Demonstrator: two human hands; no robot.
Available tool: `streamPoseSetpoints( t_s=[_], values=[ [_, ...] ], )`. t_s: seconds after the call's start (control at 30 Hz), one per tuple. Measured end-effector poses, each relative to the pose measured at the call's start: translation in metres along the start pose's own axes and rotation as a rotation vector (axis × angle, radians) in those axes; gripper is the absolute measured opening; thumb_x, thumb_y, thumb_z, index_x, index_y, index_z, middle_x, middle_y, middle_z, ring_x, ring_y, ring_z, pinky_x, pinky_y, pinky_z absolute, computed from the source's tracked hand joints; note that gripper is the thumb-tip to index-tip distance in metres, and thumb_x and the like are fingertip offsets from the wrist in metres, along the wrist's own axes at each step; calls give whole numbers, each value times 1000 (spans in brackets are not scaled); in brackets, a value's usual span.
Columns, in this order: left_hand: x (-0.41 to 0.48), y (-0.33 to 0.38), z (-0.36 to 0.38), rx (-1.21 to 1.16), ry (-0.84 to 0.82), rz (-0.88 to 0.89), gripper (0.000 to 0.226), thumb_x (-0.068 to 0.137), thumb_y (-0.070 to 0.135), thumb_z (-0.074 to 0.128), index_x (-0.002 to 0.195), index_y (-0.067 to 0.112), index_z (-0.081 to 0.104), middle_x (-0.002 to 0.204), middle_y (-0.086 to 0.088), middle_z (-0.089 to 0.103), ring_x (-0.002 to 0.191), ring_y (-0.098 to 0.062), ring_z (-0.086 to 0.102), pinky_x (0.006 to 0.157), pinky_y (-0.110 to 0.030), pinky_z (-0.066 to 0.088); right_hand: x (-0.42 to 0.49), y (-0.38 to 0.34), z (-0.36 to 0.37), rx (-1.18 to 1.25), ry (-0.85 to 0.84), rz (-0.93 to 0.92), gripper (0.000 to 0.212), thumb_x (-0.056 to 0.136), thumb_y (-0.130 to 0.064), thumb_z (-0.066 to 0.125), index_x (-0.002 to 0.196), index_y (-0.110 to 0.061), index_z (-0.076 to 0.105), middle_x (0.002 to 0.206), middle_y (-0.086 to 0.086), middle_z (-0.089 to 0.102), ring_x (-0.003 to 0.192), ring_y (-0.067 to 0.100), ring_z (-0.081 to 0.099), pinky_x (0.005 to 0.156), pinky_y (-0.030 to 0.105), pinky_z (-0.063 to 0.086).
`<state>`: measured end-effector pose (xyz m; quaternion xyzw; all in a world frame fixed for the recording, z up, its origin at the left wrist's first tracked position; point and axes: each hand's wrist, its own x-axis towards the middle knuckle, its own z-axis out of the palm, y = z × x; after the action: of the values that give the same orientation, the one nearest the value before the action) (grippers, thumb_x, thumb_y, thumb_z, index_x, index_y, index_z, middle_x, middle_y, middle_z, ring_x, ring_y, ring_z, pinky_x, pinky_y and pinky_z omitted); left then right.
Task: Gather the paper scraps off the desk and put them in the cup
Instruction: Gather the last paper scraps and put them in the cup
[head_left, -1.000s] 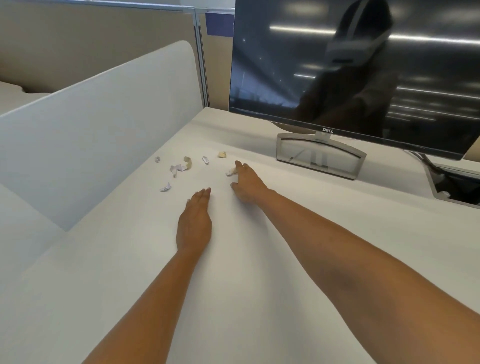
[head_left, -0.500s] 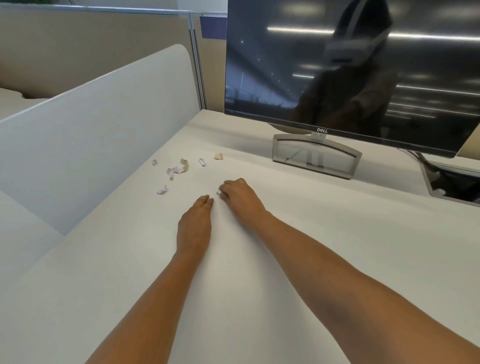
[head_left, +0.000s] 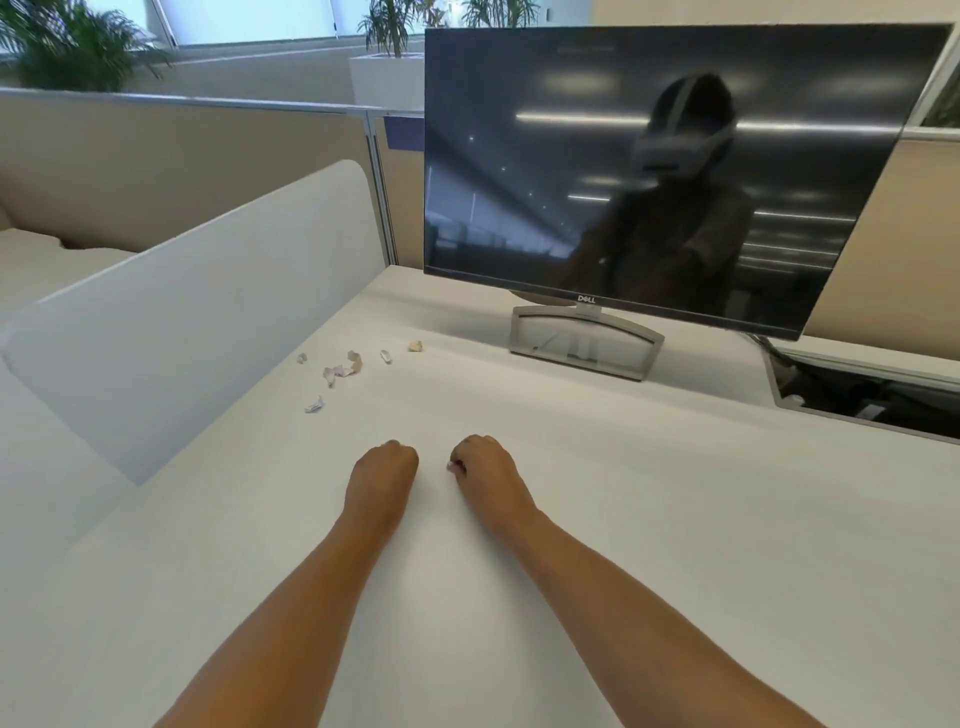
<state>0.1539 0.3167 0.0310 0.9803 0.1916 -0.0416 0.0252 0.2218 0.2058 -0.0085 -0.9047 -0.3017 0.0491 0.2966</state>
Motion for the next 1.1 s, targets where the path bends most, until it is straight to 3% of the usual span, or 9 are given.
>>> streamPoseSetpoints(
  t_s=[0.13, 0.47, 0.6, 0.7, 0.8, 0.97, 1.03, 1.1],
  values=[
    [-28, 8, 7, 109, 25, 83, 43, 80, -10, 43, 58, 13, 15, 61, -2, 19, 75, -22, 42, 63, -28, 32, -36, 7, -7, 16, 12, 5, 21, 92, -4, 42, 91, 3, 61, 101, 16, 62, 99, 27, 51, 81, 30, 38],
    [-93, 48, 19, 105, 98, 77, 42, 78, -9, 43, 58, 14, 14, 61, 1, 20, 74, -19, 36, 64, -26, 27, -130, 41, -45, 38, 0, -67, 20, 92, -3, 44, 94, 4, 63, 102, 16, 63, 100, 26, 52, 83, 28, 38],
    [-110, 100, 25, 44, 113, 129, 40, 81, -7, 42, 58, 15, 17, 62, 2, 22, 76, -20, 38, 66, -26, 30, -167, 65, -68, 59, -7, -29, 18, 89, -4, 49, 92, 4, 65, 99, 16, 65, 99, 26, 55, 83, 25, 38],
    [-122, 149, 26, 4, 112, 170, 35, 82, -6, 41, 60, 17, 26, 66, 1, 34, 78, -20, 39, 68, -28, 35, -196, 90, -93, 75, 5, 7, 17, 88, -5, 52, 93, 3, 67, 99, 16, 66, 97, 25, 57, 80, 22, 38],
    [-137, 201, 28, 12, 111, 227, 39, 78, -9, 41, 56, 14, 18, 61, 1, 23, 75, -21, 37, 65, -28, 29, -226, 123, -121, 63, 11, 60, 18, 88, -7, 54, 95, 1, 68, 101, 14, 66, 98, 24, 58, 80, 20, 38],
    [-158, 274, 37, 7, 108, 262, 40, 77, -9, 43, 56, 14, 17, 61, 0, 22, 74, -22, 36, 65, -27, 28, -273, 189, -175, 30, 59, 136, 18, 86, -5, 54, 93, 1, 69, 98, 14, 68, 95, 24, 60, 76, 19, 37],
    [-163, 295, 37, -38, 105, 246, 37, 77, -10, 43, 57, 16, 24, 63, -2, 31, 76, -22, 36, 66, -27, 28, -288, 212, -194, 24, 86, 174, 18, 85, -3, 53, 91, 1, 70, 98, 13, 69, 95, 23, 61, 73, 16, 35],
    [-170, 324, 38, -83, 86, 256, 31, 80, -10, 42, 73, 20, 41, 84, -10, 56, 80, -19, 36, 70, -26, 31, -304, 237, -214, 18, 103, 210, 18, 85, -2, 54, 91, 0, 70, 98, 11, 69, 95, 22, 62, 72, 13, 34]
  ],
)
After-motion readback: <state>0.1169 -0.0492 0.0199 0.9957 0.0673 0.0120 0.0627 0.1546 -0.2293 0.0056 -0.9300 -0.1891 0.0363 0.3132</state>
